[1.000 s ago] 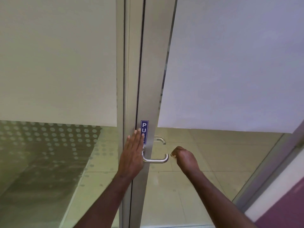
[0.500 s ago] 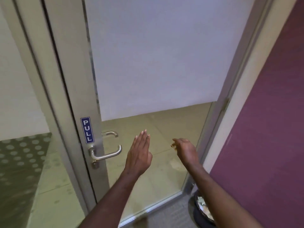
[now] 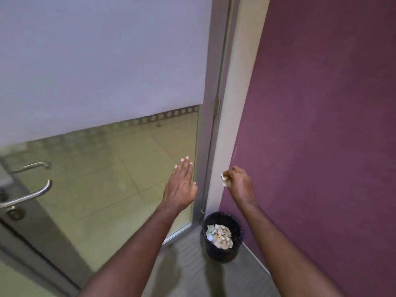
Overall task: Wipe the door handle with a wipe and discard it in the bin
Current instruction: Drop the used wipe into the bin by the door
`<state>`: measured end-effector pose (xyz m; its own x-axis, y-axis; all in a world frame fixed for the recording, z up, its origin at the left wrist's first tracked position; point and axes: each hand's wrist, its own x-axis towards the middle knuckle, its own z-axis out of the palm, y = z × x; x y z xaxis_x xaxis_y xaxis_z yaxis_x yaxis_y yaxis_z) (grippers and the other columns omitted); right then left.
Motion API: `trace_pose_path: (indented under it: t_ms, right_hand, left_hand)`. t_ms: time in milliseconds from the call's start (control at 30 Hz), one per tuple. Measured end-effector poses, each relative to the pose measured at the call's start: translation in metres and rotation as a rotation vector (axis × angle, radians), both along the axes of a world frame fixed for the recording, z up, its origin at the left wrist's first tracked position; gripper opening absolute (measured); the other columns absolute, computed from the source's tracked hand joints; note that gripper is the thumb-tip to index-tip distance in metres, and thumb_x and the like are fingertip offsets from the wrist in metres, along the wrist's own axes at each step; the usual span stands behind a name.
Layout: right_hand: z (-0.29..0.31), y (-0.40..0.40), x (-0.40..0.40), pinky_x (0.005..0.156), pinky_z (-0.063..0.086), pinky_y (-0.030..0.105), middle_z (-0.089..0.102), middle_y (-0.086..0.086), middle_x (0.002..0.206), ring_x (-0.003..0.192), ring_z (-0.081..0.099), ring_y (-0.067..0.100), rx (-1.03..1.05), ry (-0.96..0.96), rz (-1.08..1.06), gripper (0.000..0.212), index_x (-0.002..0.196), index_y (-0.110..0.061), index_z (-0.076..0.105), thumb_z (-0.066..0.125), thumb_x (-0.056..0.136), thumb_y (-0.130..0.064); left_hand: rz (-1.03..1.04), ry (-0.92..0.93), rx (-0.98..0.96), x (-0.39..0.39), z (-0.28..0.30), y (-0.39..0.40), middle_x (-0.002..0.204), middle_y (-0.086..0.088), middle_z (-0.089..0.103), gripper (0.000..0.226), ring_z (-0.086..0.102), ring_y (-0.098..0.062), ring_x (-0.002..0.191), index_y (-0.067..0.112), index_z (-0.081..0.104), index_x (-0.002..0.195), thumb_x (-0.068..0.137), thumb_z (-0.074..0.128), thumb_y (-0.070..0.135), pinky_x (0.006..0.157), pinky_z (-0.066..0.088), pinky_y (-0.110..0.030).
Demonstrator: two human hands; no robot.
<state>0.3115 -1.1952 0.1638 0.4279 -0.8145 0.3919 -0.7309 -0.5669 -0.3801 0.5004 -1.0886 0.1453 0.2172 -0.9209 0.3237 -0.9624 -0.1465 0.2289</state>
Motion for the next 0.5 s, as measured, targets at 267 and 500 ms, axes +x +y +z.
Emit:
trace_pose_path:
  t_ms: [267, 500]
  right_hand:
    - [-0.007, -0.061, -0.024, 0.066, 0.036, 0.028, 0.072, 0.005, 0.088, 0.082, 0.059, 0.027, -0.025, -0.006, -0.085, 0.019, 0.096, -0.017, 0.080, 0.075, 0.081, -0.006]
    - [-0.025, -0.123, -0.008, 0.079, 0.049, 0.033, 0.070, 0.003, 0.103, 0.097, 0.058, 0.023, 0.095, 0.035, -0.194, 0.022, 0.106, -0.022, 0.078, 0.066, 0.092, -0.011]
  left_hand:
    - [-0.028, 0.000, 0.057, -0.037, -0.011, -0.058, 0.172, -0.010, -0.005, 0.076, -0.004, -0.021, 0.159, 0.010, 0.006, 0.162, 0.100, 0.043, 0.033, 0.130, 0.004, -0.040]
    - [-0.048, 0.008, 0.122, -0.018, -0.041, -0.115, 0.171, -0.011, -0.008, 0.074, -0.008, -0.022, 0.158, 0.010, 0.002, 0.162, 0.103, 0.039, 0.035, 0.129, -0.004, -0.037]
